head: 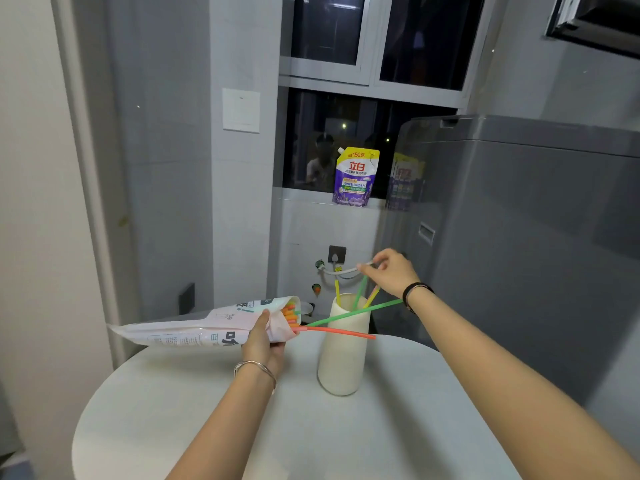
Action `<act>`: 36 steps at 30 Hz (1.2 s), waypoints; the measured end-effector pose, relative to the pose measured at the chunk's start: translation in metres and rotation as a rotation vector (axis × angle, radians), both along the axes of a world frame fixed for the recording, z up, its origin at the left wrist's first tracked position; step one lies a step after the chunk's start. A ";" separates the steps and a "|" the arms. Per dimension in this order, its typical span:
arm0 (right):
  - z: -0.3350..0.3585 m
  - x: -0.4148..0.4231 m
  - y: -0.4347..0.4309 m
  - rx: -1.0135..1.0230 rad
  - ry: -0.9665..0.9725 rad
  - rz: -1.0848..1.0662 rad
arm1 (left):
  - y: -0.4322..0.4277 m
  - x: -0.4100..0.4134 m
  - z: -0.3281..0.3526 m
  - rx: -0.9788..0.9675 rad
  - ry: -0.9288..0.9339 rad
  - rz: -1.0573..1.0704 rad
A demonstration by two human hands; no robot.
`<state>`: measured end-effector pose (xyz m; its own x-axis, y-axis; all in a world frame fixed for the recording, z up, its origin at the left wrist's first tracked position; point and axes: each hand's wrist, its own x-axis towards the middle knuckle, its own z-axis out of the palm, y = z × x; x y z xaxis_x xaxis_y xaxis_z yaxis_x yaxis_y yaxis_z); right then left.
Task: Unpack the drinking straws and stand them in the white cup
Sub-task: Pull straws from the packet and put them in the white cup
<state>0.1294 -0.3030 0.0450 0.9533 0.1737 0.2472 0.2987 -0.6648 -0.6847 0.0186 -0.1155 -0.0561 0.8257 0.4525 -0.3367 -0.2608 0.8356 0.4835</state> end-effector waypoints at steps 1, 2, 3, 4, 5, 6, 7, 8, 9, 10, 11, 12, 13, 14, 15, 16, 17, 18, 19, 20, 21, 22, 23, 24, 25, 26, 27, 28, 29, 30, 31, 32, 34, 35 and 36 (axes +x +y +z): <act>0.003 -0.006 -0.005 0.009 -0.053 -0.063 | 0.001 -0.001 0.000 0.007 -0.008 0.001; 0.004 -0.011 -0.010 0.002 -0.103 -0.120 | 0.002 -0.003 0.000 0.016 -0.019 0.004; 0.004 -0.017 -0.017 -0.015 -0.134 -0.162 | 0.003 -0.005 0.000 0.026 -0.029 0.002; 0.001 -0.021 -0.024 -0.023 -0.140 -0.177 | 0.003 -0.007 0.001 0.035 -0.040 -0.004; -0.004 -0.026 -0.029 0.003 -0.125 -0.158 | 0.003 -0.009 0.002 0.043 -0.049 -0.010; -0.009 -0.033 -0.033 0.066 -0.094 -0.114 | 0.003 -0.011 0.003 0.046 -0.055 -0.016; -0.015 -0.040 -0.033 0.147 -0.059 -0.062 | 0.003 -0.012 0.005 0.042 -0.061 -0.019; -0.020 -0.048 -0.032 0.226 -0.037 -0.020 | 0.003 -0.013 0.007 0.036 -0.069 -0.017; -0.024 -0.055 -0.031 0.295 -0.035 -0.001 | 0.002 -0.016 0.010 0.031 -0.077 -0.012; -0.027 -0.061 -0.029 0.357 -0.042 -0.002 | 0.002 -0.018 0.012 0.023 -0.088 -0.008; -0.030 -0.066 -0.027 0.415 -0.047 -0.010 | 0.002 -0.019 0.013 0.011 -0.098 0.001; -0.033 -0.071 -0.024 0.468 -0.043 -0.020 | 0.003 -0.022 0.014 -0.004 -0.107 0.015; -0.036 -0.076 -0.022 0.520 -0.027 -0.025 | 0.005 -0.025 0.016 -0.018 -0.112 0.033; -0.038 -0.080 -0.019 0.576 0.004 -0.025 | 0.006 -0.028 0.017 -0.027 -0.112 0.051; -0.041 -0.086 -0.015 0.635 0.044 -0.024 | 0.007 -0.031 0.019 -0.029 -0.105 0.069; -0.043 -0.090 -0.011 0.693 0.079 -0.027 | 0.007 -0.034 0.021 -0.024 -0.094 0.081; -0.046 -0.094 -0.006 0.751 0.103 -0.031 | 0.007 -0.036 0.022 -0.015 -0.081 0.090; -0.049 -0.098 -0.001 0.803 0.117 -0.036 | 0.006 -0.038 0.023 -0.007 -0.068 0.099; -0.051 -0.101 0.002 0.840 0.127 -0.044 | 0.006 -0.040 0.025 -0.004 -0.048 0.114; -0.052 -0.104 0.006 0.861 0.136 -0.055 | 0.005 -0.041 0.026 -0.004 -0.021 0.127; -0.054 -0.106 0.008 0.876 0.144 -0.063 | 0.005 -0.043 0.028 -0.002 0.009 0.133; -0.055 -0.109 0.011 0.894 0.154 -0.068 | 0.004 -0.045 0.030 -0.002 0.037 0.139; -0.056 -0.111 0.013 0.919 0.166 -0.067 | 0.002 -0.046 0.032 -0.009 0.061 0.155; -0.057 -0.113 0.015 0.952 0.178 -0.059 | 0.001 -0.047 0.034 -0.018 0.081 0.179; -0.057 -0.116 0.018 0.990 0.186 -0.044 | -0.001 -0.048 0.035 -0.025 0.095 0.205; -0.057 -0.118 0.020 1.026 0.192 -0.031 | -0.003 -0.048 0.036 -0.030 0.107 0.229; -0.056 -0.120 0.022 1.056 0.194 -0.026 | -0.004 -0.049 0.037 -0.032 0.119 0.250; -0.056 -0.121 0.023 1.083 0.196 -0.032 | -0.006 -0.050 0.038 -0.030 0.131 0.263; -0.056 -0.121 0.024 1.110 0.205 -0.043 | -0.008 -0.050 0.039 -0.025 0.143 0.263; -0.055 -0.121 0.026 1.137 0.224 -0.053 | -0.010 -0.050 0.039 -0.022 0.153 0.254; -0.054 -0.121 0.027 1.167 0.246 -0.052 | -0.011 -0.050 0.040 -0.018 0.158 0.244; -0.054 -0.122 0.028 1.193 0.261 -0.037 | -0.012 -0.050 0.040 -0.016 0.151 0.235; -0.052 -0.124 0.032 1.208 0.271 0.016 | -0.014 -0.048 0.041 -0.014 0.123 0.209; -0.052 -0.125 0.035 1.209 0.275 0.045 | -0.015 -0.047 0.040 -0.015 0.120 0.200; -0.050 -0.126 0.038 1.210 0.278 0.072 | -0.016 -0.045 0.039 -0.020 0.122 0.196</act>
<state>0.0036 -0.2649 -0.0055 0.9966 0.0294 0.0765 0.0552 0.4488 -0.8919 -0.0262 -0.1316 -0.0169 0.6752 0.5927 -0.4391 -0.3597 0.7842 0.5056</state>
